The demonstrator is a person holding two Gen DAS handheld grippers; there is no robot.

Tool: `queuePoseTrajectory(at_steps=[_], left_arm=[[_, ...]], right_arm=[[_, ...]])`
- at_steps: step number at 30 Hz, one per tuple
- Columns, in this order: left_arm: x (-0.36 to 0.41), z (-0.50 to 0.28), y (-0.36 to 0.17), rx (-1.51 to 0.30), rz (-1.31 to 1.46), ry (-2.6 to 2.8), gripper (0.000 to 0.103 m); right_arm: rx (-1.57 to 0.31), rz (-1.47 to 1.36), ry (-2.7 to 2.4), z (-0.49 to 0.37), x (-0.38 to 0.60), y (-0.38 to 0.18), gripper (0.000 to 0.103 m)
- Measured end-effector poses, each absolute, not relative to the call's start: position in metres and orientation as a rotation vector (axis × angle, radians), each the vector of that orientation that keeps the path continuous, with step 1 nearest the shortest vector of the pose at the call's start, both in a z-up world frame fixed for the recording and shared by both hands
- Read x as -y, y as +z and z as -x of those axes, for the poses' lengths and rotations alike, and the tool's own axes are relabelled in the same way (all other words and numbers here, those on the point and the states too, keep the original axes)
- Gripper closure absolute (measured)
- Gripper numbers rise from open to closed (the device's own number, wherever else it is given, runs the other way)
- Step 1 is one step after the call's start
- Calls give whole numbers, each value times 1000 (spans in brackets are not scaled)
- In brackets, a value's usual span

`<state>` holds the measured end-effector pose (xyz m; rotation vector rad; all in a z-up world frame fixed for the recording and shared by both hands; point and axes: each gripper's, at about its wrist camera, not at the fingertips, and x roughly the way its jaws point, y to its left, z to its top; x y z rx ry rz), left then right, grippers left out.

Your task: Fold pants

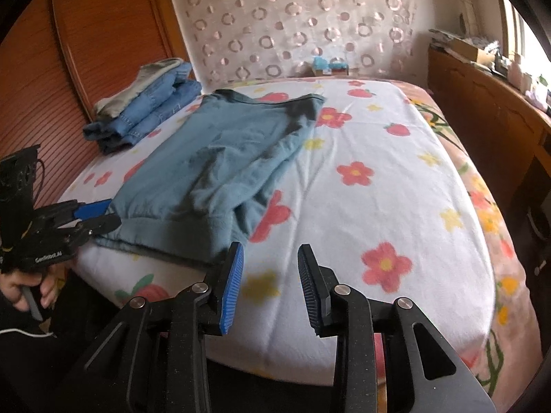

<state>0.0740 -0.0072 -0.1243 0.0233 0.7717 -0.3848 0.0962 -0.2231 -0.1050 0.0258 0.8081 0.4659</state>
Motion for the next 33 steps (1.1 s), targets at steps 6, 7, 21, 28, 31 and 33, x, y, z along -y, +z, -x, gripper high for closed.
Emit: queuePoseTrajectory(at_steps=[6, 7, 21, 28, 31, 33], left_arm=[[7, -74, -124, -769, -23, -386, 64], [7, -74, -124, -767, -23, -386, 64], [6, -74, -122, -763, -20, -390, 64], [6, -75, -122, -757, -21, -388, 63], [6, -74, -122, -757, -21, -387, 63], [6, -75, -122, -756, -21, -386, 63]], right_arm=[[-802, -3, 504, -100, 202, -106, 71], [-806, 5, 505, -100, 199, -107, 71], [-805, 13, 520, -91, 206, -106, 99], [-822, -26, 502, -92, 214, -109, 93], [-804, -27, 478, -90, 217, -104, 93], [-790, -32, 459, -89, 221, -100, 92]])
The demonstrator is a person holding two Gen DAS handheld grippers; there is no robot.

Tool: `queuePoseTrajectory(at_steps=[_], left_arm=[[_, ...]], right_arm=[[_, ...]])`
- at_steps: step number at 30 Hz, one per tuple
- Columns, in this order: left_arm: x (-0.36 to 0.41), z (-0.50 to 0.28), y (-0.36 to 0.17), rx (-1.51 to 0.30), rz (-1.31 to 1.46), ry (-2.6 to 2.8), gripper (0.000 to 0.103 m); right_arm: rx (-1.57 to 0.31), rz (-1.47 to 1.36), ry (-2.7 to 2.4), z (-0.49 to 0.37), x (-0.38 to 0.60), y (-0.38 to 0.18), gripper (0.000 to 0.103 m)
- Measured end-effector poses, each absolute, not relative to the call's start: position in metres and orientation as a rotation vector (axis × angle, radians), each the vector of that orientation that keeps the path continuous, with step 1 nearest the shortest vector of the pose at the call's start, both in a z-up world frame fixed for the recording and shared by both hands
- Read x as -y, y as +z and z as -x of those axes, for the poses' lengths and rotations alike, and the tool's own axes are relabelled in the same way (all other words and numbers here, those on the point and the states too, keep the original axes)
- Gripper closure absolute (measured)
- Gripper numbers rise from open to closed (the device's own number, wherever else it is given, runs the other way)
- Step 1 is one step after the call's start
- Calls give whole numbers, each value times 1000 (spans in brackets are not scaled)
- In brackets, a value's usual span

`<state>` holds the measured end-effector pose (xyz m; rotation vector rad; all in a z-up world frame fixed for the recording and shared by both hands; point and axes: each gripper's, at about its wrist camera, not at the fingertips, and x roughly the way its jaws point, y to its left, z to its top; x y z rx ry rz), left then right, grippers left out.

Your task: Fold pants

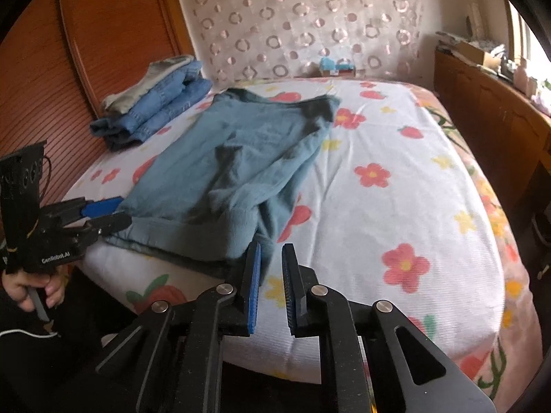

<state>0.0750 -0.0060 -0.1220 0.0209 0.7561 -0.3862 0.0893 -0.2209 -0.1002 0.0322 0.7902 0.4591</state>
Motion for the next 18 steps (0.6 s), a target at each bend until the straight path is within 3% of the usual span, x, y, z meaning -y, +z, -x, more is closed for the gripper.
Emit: queuePoseTrajectory(at_steps=[2, 4, 6, 18], left_arm=[[6, -75, -122, -756, -21, -387, 63], [6, -74, -122, -756, -20, -388, 63], [5, -75, -122, -755, -21, -388, 63], [5, -74, -123, -754, -19, -387, 63]], right_arm=[[-775, -40, 440, -90, 223, -96, 88], [-763, -53, 432, -91, 224, -92, 72], [-750, -65, 435, -92, 224, -88, 66], [-708, -62, 460, -88, 214, -77, 66]])
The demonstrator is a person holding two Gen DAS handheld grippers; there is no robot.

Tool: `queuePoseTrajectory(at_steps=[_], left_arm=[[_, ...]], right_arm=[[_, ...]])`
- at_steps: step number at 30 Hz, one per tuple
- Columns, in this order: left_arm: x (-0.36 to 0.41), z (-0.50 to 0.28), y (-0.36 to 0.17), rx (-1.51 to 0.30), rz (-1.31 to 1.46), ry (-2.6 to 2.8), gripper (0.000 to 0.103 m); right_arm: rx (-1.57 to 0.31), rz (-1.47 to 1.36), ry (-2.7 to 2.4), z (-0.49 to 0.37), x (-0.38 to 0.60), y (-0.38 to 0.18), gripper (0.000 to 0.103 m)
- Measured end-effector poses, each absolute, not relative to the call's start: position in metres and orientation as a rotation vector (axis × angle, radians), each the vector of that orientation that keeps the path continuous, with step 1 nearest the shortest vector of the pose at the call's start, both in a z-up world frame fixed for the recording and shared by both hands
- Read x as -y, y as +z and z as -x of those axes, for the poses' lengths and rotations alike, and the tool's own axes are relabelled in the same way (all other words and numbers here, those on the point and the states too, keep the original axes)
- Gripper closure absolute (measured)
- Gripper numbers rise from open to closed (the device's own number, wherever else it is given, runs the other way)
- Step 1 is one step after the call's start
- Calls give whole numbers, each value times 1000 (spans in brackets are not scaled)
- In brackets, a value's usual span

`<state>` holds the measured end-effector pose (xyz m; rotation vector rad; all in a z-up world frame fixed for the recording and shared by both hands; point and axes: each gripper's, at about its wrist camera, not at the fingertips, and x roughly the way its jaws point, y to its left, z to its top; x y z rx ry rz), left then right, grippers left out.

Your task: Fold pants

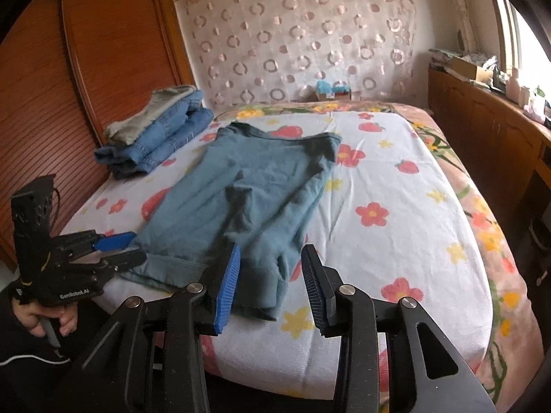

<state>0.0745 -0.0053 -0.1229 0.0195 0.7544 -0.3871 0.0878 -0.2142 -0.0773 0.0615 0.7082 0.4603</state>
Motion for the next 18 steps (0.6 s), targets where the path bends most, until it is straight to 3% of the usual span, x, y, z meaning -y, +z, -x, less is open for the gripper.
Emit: queuePoseTrajectory(at_steps=[7, 8, 9, 10, 18], left_arm=[[5, -74, -123, -753, -20, -387, 62], [5, -74, -123, -753, -20, -388, 62], [5, -74, -123, -753, -19, -388, 62], [5, -74, -123, -753, -19, -388, 62], [7, -74, -123, -758, -26, -386, 60]], right_arm=[[-781, -48, 493, -94, 203, -90, 67], [-784, -51, 500, -95, 202, -92, 70], [-787, -54, 517, -93, 201, -93, 91], [-786, -56, 535, -92, 201, -92, 95], [-802, -49, 508, -92, 202, -97, 94]])
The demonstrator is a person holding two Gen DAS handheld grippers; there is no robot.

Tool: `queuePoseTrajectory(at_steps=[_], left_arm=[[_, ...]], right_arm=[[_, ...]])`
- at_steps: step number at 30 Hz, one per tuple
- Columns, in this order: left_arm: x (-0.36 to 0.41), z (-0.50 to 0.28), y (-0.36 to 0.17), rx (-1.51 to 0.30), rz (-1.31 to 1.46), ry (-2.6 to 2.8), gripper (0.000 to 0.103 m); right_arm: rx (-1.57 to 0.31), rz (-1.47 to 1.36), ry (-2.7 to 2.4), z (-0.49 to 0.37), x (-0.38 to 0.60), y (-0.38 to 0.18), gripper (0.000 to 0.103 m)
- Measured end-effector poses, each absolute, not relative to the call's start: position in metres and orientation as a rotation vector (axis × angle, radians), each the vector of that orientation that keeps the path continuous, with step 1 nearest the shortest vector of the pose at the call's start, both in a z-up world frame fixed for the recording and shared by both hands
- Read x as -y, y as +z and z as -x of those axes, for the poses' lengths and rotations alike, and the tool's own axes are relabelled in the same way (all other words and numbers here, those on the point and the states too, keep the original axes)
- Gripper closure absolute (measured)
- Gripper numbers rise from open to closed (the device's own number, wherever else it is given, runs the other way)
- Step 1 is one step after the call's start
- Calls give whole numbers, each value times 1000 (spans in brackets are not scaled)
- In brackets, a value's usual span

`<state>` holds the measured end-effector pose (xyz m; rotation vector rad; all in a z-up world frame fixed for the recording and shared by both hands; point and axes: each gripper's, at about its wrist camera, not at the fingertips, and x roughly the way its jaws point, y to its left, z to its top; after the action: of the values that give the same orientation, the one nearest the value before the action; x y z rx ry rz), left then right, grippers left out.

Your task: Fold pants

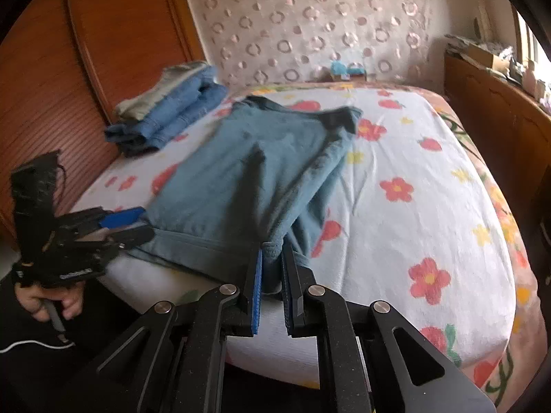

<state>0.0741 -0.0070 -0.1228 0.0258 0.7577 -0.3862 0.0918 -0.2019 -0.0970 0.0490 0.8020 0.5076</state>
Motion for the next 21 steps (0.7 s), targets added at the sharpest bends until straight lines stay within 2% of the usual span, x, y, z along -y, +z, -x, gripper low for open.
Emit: queuePoseTrajectory(at_steps=[2, 4, 6, 7, 9, 12, 14, 17, 18, 21], left_arm=[[8, -76, -121, -765, -28, -386, 59], [9, -76, -121, -766, -27, -386, 60], [9, -76, -121, -766, -29, -389, 62], [9, -75, -121, -767, -26, -396, 69], [9, -75, -121, -774, -15, -409, 73], [9, -76, -121, -781, -3, -414, 79], [8, -74, -122, -783, -2, -416, 83], [9, -75, -122, -791, 2, -418, 88], [10, -75, -122, -794, -1, -422, 89], [13, -71, -119, -783, -16, -420, 92]], right_arm=[[-811, -40, 481, -94, 201, -100, 85], [-815, -21, 452, -96, 200, -102, 67], [-840, -16, 460, -97, 199, -107, 62], [-851, -15, 463, -98, 199, -109, 60], [-844, -1, 463, -96, 197, -110, 60], [-844, 5, 473, -94, 197, -111, 60], [-843, 14, 483, -94, 195, -112, 73], [-843, -7, 494, -95, 200, -112, 82], [-839, -20, 498, -96, 203, -111, 88], [-830, -47, 526, -96, 206, -108, 93]])
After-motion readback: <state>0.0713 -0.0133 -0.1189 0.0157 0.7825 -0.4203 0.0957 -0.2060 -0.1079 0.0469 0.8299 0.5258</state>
